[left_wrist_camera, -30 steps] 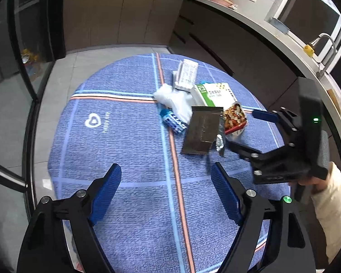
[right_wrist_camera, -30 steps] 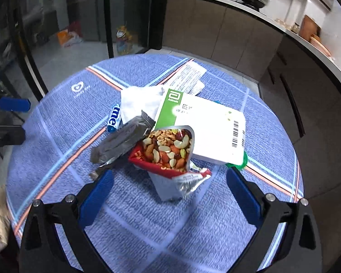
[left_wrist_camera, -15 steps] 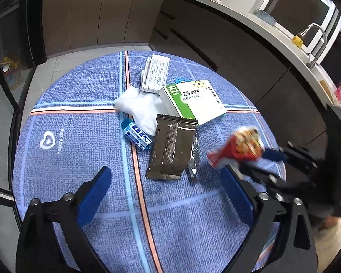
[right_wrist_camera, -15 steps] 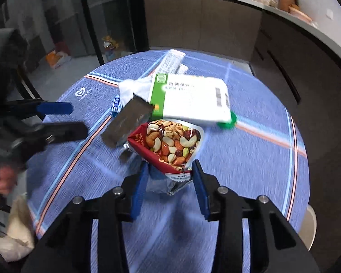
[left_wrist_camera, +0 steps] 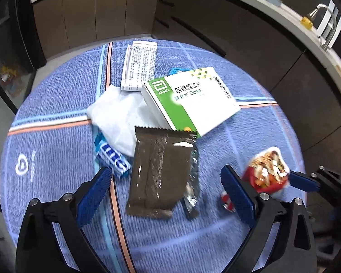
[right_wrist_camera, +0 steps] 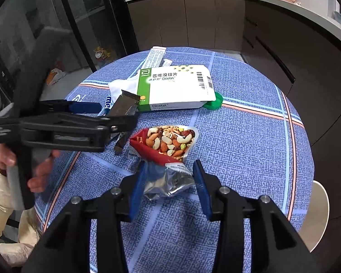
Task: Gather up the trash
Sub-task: 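Grasp the red nut snack bag with the right tool while the left tool grasps the brown wrapper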
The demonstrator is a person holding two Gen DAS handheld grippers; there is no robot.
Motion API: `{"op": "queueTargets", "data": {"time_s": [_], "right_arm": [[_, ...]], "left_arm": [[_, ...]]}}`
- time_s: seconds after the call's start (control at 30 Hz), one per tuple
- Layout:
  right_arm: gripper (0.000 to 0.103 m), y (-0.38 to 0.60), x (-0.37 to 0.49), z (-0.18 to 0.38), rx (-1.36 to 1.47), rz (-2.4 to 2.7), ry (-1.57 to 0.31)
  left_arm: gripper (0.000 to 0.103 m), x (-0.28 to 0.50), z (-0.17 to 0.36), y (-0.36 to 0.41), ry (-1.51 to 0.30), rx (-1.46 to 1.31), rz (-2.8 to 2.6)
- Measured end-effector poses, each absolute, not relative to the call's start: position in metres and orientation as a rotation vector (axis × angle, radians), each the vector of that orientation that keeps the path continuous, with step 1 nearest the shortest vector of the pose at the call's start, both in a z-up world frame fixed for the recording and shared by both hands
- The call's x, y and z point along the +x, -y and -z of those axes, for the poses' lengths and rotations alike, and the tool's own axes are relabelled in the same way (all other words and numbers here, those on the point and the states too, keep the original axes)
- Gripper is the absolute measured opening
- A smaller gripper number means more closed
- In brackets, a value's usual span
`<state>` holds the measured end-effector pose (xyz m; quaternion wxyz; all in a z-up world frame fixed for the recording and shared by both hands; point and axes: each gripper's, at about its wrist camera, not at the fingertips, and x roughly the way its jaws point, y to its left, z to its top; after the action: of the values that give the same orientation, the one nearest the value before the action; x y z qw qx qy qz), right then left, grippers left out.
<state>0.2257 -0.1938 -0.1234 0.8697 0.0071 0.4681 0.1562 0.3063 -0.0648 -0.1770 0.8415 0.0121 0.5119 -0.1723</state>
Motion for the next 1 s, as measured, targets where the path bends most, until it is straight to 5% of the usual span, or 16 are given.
{"op": "queueTargets", "data": {"time_s": [0.07,0.2,0.6,0.67,0.73,1.0], "right_arm": [[0.042,0.195,0.225,0.124,0.023,-0.325,-0.981],[0.042,0.197,0.225,0.127,0.025,-0.327,-0.987],[0.049,0.194,0.233,0.137,0.038,-0.326,-0.989],[0.042,0.192,0.233,0.137,0.044,-0.324,-0.989],[0.037,0.191,0.232,0.135,0.044,-0.326,-0.980],[0.031,0.193,0.220,0.121,0.052,-0.323,-0.947]], "left_arm": [[0.093,0.313,0.184,0.068,-1.098,0.036,0.354],[0.074,0.317,0.191,0.073,-1.090,0.081,0.337],[0.072,0.315,0.193,0.066,-1.083,0.086,0.327],[0.064,0.314,0.194,0.068,-1.075,0.107,0.305],[0.046,0.312,0.194,0.069,-1.066,0.132,0.282],[0.027,0.306,0.190,0.062,-1.072,0.108,0.272]]}}
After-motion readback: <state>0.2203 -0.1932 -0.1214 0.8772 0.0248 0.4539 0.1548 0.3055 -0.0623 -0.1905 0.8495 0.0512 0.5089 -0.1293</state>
